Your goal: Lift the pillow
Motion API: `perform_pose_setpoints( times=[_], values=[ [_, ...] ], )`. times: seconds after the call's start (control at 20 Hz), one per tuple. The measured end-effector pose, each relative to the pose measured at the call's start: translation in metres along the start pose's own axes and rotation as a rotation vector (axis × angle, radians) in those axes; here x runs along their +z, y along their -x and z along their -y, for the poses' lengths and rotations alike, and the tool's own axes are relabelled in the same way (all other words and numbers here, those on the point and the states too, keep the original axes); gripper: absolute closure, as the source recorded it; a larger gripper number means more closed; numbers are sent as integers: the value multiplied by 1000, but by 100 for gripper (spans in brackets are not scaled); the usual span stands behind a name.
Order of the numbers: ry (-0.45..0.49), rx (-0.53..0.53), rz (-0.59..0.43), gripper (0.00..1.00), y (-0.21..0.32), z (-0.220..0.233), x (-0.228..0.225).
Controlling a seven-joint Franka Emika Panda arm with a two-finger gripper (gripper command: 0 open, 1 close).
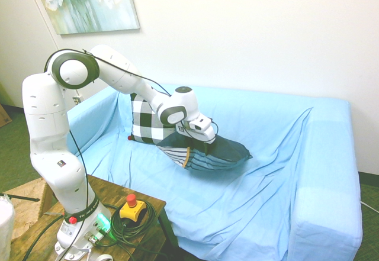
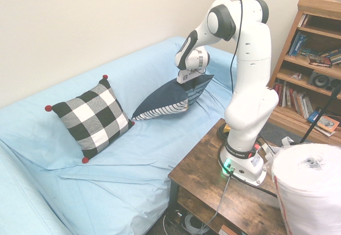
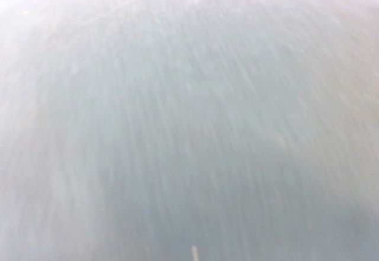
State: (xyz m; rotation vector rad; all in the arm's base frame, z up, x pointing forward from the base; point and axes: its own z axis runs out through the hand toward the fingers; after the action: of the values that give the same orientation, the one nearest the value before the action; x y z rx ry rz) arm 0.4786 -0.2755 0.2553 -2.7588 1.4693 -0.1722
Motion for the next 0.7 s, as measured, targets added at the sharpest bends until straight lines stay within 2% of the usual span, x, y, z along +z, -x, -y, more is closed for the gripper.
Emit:
perform_pose_setpoints(
  times=[0.4, 0.7],
  values=[
    [-105, -53, -85, 0, -40, 88, -57],
    [-147, -69, -112, 0, -80, 155, -74]
  ],
)
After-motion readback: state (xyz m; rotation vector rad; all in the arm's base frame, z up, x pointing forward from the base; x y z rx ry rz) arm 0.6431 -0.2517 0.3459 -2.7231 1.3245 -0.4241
